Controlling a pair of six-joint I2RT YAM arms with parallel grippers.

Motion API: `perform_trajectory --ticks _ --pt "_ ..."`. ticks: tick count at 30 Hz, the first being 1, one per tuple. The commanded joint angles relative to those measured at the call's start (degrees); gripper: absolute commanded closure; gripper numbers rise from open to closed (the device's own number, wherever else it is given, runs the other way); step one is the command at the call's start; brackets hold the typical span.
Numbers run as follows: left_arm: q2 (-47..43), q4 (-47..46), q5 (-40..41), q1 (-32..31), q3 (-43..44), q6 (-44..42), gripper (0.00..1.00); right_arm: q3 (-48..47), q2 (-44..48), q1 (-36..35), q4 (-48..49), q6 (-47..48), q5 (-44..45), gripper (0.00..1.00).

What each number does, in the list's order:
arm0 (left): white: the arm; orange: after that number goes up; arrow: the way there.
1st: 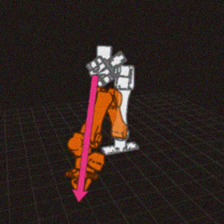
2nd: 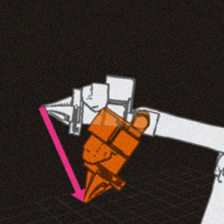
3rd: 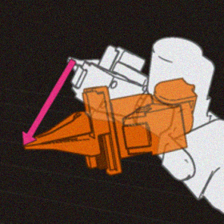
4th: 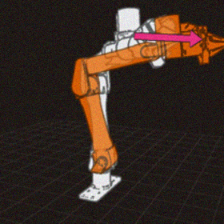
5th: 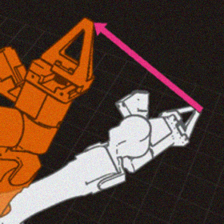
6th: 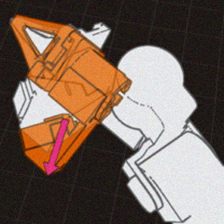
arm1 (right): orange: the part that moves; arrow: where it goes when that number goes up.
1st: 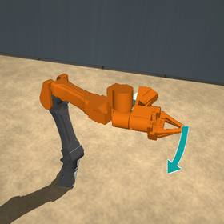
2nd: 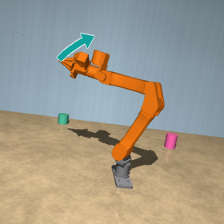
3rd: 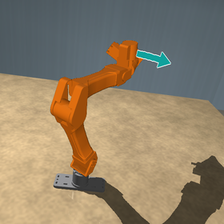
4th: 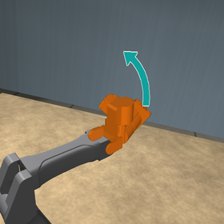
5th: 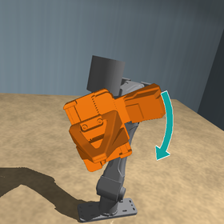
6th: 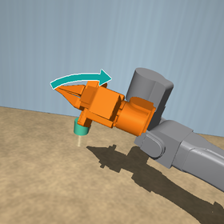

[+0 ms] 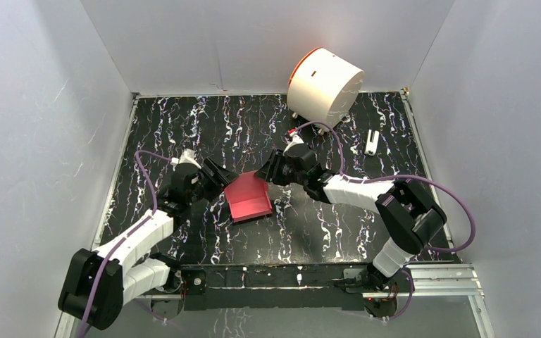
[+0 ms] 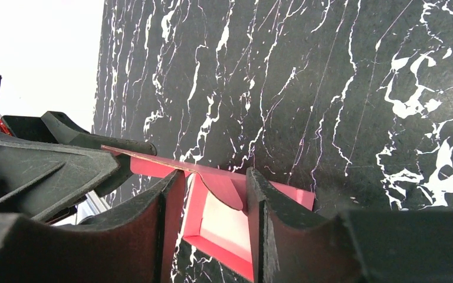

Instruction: Fold the paper box

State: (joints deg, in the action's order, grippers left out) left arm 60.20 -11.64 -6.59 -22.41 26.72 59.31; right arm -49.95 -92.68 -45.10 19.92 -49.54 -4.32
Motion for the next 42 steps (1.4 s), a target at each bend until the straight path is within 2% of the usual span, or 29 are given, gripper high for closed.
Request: perform_trajectory --ticks 1,13,18,23,29,36,42 --pt "0.0 -6.06 -4.83 -0.21 -0.92 3.35 0.36 0.79 -0.7 -1.04 6.97 -1.01 -2.46 0.53" --pt "4.13 -11.21 -2.48 -0.26 2.19 2.99 0.37 0.36 -3.03 -2.7 15.52 10.84 2.76 0.62" --pt "7.13 -10.13 0.75 -0.26 5.79 -3.26 0.37 -1.27 -3.77 -2.67 16.4 18.71 4.1 0.63" --pt "7.96 -7.79 2.36 -0.33 6.72 -11.52 0.38 -1.72 -3.07 -2.56 11.57 26.75 4.07 0.61" --pt "5.37 4.87 3.63 -0.33 8.75 -17.59 0.32 -3.81 -1.34 -1.77 1.63 33.94 1.12 0.5" --pt "1.73 31.19 11.61 -0.33 20.9 -29.31 0.24 -13.02 -0.72 -0.72 -16.98 43.12 -2.01 0.42" --pt "3.16 39.76 8.59 -0.15 26.97 -40.73 0.21 -21.11 -3.0 2.2 -31.39 50.27 -6.16 0.37"
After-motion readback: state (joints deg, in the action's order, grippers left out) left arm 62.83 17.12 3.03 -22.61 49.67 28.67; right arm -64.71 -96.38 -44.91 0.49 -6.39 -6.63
